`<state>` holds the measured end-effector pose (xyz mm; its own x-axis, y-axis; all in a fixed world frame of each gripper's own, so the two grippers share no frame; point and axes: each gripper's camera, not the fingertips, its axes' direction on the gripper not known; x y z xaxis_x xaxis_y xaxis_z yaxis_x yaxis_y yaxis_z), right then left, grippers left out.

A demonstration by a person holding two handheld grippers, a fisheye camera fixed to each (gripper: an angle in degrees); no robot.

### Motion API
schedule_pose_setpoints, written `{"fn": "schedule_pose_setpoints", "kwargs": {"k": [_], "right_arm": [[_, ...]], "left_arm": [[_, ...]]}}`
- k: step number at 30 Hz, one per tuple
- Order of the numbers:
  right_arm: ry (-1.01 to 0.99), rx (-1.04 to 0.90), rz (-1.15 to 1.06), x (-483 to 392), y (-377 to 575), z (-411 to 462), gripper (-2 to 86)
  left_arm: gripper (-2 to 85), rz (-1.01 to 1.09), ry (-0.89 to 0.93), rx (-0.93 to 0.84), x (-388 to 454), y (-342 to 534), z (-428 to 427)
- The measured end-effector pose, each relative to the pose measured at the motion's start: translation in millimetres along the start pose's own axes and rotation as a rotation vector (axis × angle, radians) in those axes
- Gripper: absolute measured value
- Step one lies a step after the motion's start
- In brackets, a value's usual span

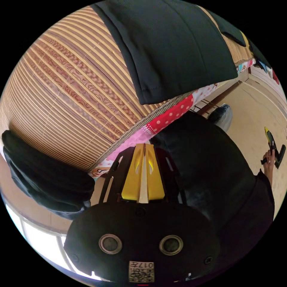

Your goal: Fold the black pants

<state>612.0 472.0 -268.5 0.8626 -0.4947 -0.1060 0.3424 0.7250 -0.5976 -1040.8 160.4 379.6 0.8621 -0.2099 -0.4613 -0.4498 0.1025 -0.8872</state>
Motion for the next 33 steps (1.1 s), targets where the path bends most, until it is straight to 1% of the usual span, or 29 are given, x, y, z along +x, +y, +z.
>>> {"fn": "schedule_pose_setpoints", "kwargs": {"k": [5, 8, 11, 13, 14, 18, 20, 23, 25, 27, 29, 31, 32, 33], "right_arm": [[-0.019, 0.006, 0.015, 19, -4, -7, 0.3], [-0.07, -0.004, 0.046, 35, -22, -2, 0.4], [-0.15, -0.004, 0.067, 48, -49, 5, 0.3], [-0.189, -0.024, 0.043, 53, -81, 14, 0.3], [-0.195, -0.031, 0.029, 53, -90, 16, 0.3], [-0.233, -0.125, -0.114, 48, -170, 38, 0.3], [-0.268, -0.173, -0.181, 44, -206, 45, 0.4], [-0.323, -0.246, -0.341, 28, -261, 51, 0.7], [-0.356, -0.286, -0.526, 6, -297, 50, 1.3], [-0.381, -0.322, -0.66, -18, -320, 53, 2.0], [-0.391, -0.368, -0.779, -52, -337, 61, 3.7], [-0.411, -0.396, -0.988, -119, -336, 71, 6.8], [-0.41, -0.401, -1.049, -139, -331, 73, 7.4], [-0.402, -0.397, -1.162, -180, -319, 76, 8.8]], "left_arm": [[-0.2, 0.022, 0.06, 0.127, 13, -38, -38], [0.1, 0.03, 0.072, 0.223, 34, -65, -64], [0.3, 0.016, 0.081, 0.326, 59, -91, -91], [0.4, -0.034, 0.081, 0.432, 78, -110, -116], [0.5, -0.04, 0.096, 0.458, 83, -115, -122], [1.5, -0.094, 0.145, 0.587, 118, -161, -149], [2.3, -0.123, 0.172, 0.592, 131, -186, -149], [3.9, -0.261, 0.207, 0.59, 142, -217, -140], [4.9, -0.412, 0.239, 0.617, 146, -220, -136], [5.8, -0.489, 0.25, 0.573, 147, -223, -128], [6.7, -0.521, 0.149, 0.403, 152, -235, -111], [4.7, -0.451, -0.06, 0.064, 169, -258, -67], [3.6, -0.446, -0.095, 0.03, 172, -257, -59], [1.5, -0.48, -0.156, 0.041, 174, -244, -51]]}}
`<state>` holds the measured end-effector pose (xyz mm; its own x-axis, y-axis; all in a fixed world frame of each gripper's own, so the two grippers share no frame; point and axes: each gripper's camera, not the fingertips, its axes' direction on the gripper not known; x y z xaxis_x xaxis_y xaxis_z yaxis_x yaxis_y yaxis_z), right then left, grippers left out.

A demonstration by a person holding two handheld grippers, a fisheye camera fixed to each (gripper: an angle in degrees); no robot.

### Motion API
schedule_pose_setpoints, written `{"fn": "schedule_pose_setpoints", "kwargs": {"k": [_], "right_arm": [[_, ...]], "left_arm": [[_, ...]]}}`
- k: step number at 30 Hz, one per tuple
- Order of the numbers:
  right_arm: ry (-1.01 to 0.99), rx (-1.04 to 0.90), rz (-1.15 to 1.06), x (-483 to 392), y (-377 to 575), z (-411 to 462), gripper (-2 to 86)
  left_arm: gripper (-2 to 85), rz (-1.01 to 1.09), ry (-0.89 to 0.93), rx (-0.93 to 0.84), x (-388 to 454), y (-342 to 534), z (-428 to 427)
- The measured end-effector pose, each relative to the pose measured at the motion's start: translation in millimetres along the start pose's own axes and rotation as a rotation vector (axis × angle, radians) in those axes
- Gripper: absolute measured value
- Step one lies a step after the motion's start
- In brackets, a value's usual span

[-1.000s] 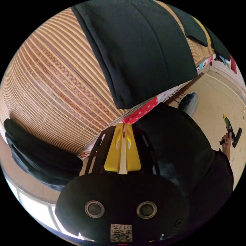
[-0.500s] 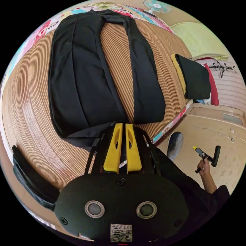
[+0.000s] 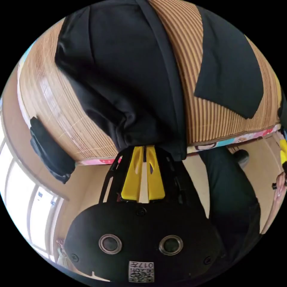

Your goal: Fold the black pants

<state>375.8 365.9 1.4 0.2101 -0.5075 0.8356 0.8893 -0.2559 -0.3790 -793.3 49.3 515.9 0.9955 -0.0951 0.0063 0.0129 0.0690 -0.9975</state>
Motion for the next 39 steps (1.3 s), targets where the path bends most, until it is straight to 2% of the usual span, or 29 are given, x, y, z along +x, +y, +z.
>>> {"fn": "schedule_pose_setpoints", "kwargs": {"k": [2, 4, 5, 7, 8, 10, 11, 12, 14, 16, 18, 20, 21, 23, 25, 27, 31, 35, 39], "right_arm": [[0.034, -0.019, -0.114, -32, -47, 20, 11.0], [0.087, -0.072, -0.15, -56, -100, 55, 12.9], [0.107, -0.099, -0.137, -57, -111, 67, 13.2], [0.311, -0.328, -0.106, -48, -141, 130, 13.3], [0.371, -0.404, -0.121, -43, -142, 148, 13.1], [0.573, -0.41, -0.257, -51, -138, 162, 9.5], [0.571, -0.426, -0.269, -52, -139, 162, 8.7], [0.491, -0.404, -0.278, -51, -140, 148, 7.1], [0.178, -0.213, -0.223, -38, -133, 93, 5.3], [-0.323, 0.081, -0.072, 6, -97, 8, 4.3], [-0.557, 0.305, 0.036, 44, -48, -40, 3.9], [-0.531, 0.414, 0.125, 73, 4, -65, 3.6], [-0.423, 0.425, 0.16, 87, 37, -71, 3.4], [-0.273, 0.36, 0.235, 114, 84, -65, 3.4], [-0.114, 0.267, 0.484, 156, 145, -44, 3.4], [-0.081, 0.267, 0.57, 171, 173, -37, 3.4], [-0.055, 0.275, 0.515, 158, 172, -43, 3.4], [-0.154, 0.323, 0.412, 126, 156, -51, 3.5], [-0.118, 0.258, 0.146, 79, 125, -50, 3.4]], "left_arm": [[0.4, -0.203, 0.04, 0.026, -33, 26, 9], [-0.2, -0.557, 0.343, -0.03, -93, 77, 43], [-0.2, -0.636, 0.439, -0.033, -105, 93, 54], [-0.4, -0.81, 0.798, 0.058, -127, 153, 95], [-0.4, -0.833, 0.844, 0.089, -129, 165, 101], [-0.5, -0.904, 0.876, 0.157, -126, 202, 118], [-0.5, -0.905, 0.877, 0.168, -123, 207, 120], [-0.5, -0.893, 0.898, 0.193, -116, 214, 126], [-0.5, -0.834, 0.968, 0.249, -103, 216, 131], [-0.5, -0.751, 0.982, 0.319, -82, 210, 125], [-0.5, -0.667, 0.98, 0.35, -64, 197, 115], [-0.5, -0.57, 0.986, 0.396, -43, 183, 102], [-0.5, -0.524, 0.98, 0.421, -29, 174, 93], [-0.4, -0.48, 0.967, 0.444, -9, 161, 82], [-0.1, -0.435, 0.968, 0.45, 17, 141, 68], [0.5, -0.382, 0.975, 0.439, 38, 124, 57], [5.6, -0.123, 0.916, 0.458, 98, 88, 9], [12.2, 0.137, 0.838, 0.466, 166, 69, -39], [16.4, 0.325, 0.794, 0.367, 247, 54, -59]]}}
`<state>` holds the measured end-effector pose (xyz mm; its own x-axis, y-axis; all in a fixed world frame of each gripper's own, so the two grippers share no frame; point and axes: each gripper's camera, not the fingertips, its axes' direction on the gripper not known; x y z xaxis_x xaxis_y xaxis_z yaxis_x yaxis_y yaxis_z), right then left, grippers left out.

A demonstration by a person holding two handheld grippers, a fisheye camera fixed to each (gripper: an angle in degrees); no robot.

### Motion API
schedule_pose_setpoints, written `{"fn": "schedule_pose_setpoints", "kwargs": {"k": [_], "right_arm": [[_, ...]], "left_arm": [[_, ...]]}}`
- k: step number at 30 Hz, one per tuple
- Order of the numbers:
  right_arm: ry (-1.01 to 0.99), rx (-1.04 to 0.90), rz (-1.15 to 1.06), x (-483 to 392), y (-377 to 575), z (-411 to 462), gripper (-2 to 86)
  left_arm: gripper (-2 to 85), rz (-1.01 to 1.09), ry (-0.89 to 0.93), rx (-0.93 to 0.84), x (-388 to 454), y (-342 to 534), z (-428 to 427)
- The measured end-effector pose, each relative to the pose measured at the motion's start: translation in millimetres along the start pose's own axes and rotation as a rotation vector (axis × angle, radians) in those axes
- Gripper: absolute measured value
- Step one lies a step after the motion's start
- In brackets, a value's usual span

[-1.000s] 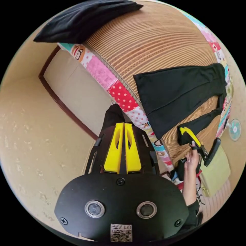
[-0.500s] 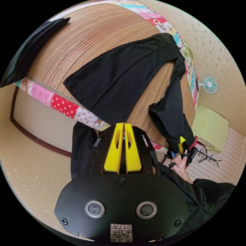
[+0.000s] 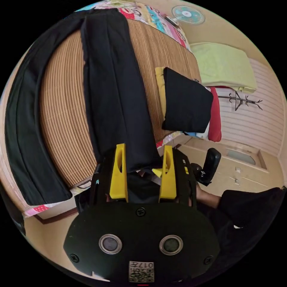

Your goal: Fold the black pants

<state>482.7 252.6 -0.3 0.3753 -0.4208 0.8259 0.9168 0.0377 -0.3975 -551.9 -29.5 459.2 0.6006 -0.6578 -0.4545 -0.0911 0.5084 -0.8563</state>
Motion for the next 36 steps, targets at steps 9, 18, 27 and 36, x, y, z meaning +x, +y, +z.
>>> {"fn": "schedule_pose_setpoints", "kwargs": {"k": [9, 18, 27, 36], "right_arm": [[-0.341, -0.494, -0.477, 21, -69, 0, 2.7], [0.009, 0.023, 0.134, 144, -344, -51, 13.9], [0.294, 0.023, 0.257, 119, -475, 21, 11.3], [0.795, 0.16, -0.227, -133, -540, 155, 3.3]], "left_arm": [[4.4, -0.123, -0.17, 0.02, 21, 20, 33], [3.7, -0.161, -0.112, 0.105, 31, 33, -19], [3.5, -0.216, 0.101, 0.208, 7, 69, -76], [2.0, -0.283, 0.361, 0.379, -72, 153, -202]]}}
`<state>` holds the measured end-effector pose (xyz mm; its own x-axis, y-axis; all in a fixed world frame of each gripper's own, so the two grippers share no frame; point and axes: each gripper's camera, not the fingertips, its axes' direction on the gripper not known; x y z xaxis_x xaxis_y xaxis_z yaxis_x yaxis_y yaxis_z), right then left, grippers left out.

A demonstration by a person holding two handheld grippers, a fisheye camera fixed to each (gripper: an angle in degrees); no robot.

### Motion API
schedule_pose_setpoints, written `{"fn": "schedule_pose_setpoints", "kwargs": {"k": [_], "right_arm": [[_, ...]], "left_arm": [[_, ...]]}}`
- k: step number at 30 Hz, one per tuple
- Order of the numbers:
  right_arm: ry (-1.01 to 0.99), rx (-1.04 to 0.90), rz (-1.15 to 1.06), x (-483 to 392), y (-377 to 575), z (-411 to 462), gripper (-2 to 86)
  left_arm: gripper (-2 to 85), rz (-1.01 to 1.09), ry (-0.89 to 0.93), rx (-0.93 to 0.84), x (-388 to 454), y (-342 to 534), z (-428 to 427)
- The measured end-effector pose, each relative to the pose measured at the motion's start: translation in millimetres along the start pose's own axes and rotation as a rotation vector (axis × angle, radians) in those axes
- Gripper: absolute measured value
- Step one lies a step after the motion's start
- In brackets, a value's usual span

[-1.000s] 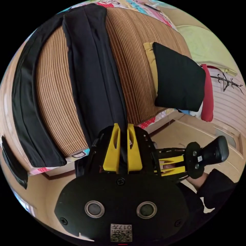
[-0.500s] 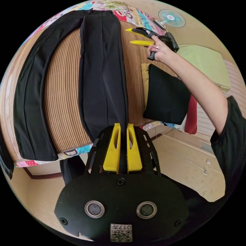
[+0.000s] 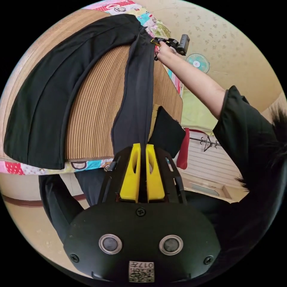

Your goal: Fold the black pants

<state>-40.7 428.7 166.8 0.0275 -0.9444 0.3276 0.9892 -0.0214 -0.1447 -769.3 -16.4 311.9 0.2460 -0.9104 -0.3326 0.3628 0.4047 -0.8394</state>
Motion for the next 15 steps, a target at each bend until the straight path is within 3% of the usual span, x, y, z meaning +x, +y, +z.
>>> {"fn": "schedule_pose_setpoints", "kwargs": {"k": [6, 8, 11, 15], "right_arm": [[-0.286, -0.062, -0.012, -128, -53, 38, 4.9], [-0.316, -0.104, 0.025, -141, -49, 50, 6.1], [-0.414, -0.06, 0.106, -140, -8, 39, 6.9], [-0.536, -0.137, 0.065, -135, 101, 12, 8.6]], "left_arm": [[2.1, -0.131, 0.104, 0.148, -84, -1, -152], [2.9, -0.158, 0.032, 0.143, -122, -10, -185], [2.3, -0.247, -0.173, 0.097, -192, -31, -217], [0.6, -0.238, -0.102, -0.044, -244, -64, -236]]}}
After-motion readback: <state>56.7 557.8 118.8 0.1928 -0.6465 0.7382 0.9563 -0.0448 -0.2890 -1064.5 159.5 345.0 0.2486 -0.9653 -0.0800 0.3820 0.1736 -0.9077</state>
